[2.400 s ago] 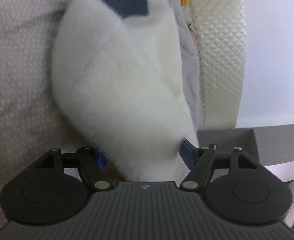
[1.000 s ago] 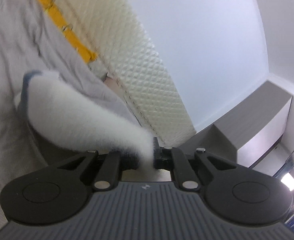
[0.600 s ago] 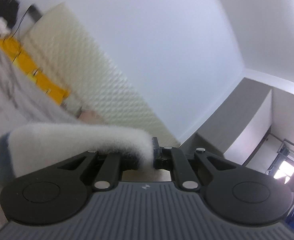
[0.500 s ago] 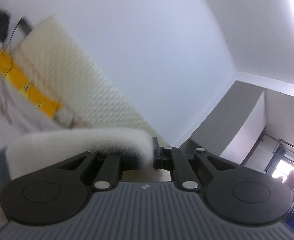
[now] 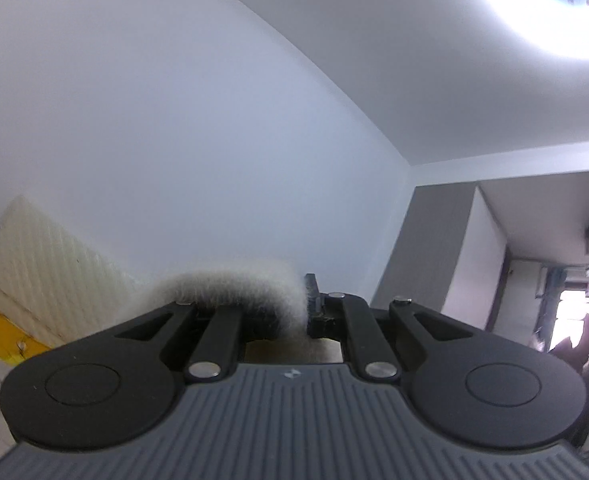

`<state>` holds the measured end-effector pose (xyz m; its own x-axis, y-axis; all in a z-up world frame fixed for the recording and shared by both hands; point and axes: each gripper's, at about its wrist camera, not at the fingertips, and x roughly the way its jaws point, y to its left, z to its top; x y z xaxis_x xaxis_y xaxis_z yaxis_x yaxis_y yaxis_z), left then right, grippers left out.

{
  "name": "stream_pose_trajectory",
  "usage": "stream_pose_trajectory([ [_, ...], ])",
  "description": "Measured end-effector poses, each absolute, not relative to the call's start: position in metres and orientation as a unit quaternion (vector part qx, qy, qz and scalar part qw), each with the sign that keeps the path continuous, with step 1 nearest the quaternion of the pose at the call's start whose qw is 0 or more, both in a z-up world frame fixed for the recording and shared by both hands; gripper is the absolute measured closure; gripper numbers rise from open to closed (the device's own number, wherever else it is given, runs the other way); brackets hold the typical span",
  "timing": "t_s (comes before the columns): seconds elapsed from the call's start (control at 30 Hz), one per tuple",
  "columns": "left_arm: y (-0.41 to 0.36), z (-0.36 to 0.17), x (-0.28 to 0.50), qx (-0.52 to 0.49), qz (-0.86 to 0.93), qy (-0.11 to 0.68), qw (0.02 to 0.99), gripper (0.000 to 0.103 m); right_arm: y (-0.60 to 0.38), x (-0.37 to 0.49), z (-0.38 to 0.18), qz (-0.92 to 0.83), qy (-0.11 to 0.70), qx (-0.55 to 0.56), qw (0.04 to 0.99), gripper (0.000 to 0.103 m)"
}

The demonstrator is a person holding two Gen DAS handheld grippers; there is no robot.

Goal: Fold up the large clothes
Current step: 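Raise the sweater edge with both grippers and swing it out flat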

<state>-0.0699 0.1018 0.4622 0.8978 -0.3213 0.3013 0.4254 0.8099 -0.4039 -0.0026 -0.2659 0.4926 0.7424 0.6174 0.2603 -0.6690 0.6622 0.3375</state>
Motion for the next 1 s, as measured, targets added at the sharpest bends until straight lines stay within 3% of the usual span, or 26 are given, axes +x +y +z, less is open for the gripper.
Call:
stream_pose_trajectory([
  [0.17, 0.098, 0.436, -0.005, -0.234, -0.177, -0.059, 0.954, 0.091, -0.261, 0.066, 0.466, 0.319, 0.012, 0.221, 0.921, 0.091],
  [0.37, 0.099, 0.343, 0.132, -0.243, -0.157, 0.027, 0.957, 0.091, -0.26, 0.186, 0.353, 0.278, 0.103, 0.252, 0.921, 0.091],
  [0.6, 0.094, 0.196, 0.329, -0.266, -0.129, 0.134, 0.946, 0.091, -0.247, 0.363, 0.19, 0.213, 0.195, 0.264, 0.92, 0.091],
  [0.8, 0.097, 0.031, 0.488, -0.278, -0.108, 0.238, 0.924, 0.091, -0.225, 0.493, 0.039, 0.164, 0.281, 0.268, 0.907, 0.091],
  [1.0, 0.109, -0.092, 0.604, -0.268, -0.092, 0.327, 0.902, 0.091, -0.217, 0.517, -0.057, 0.15, 0.364, 0.268, 0.879, 0.091],
])
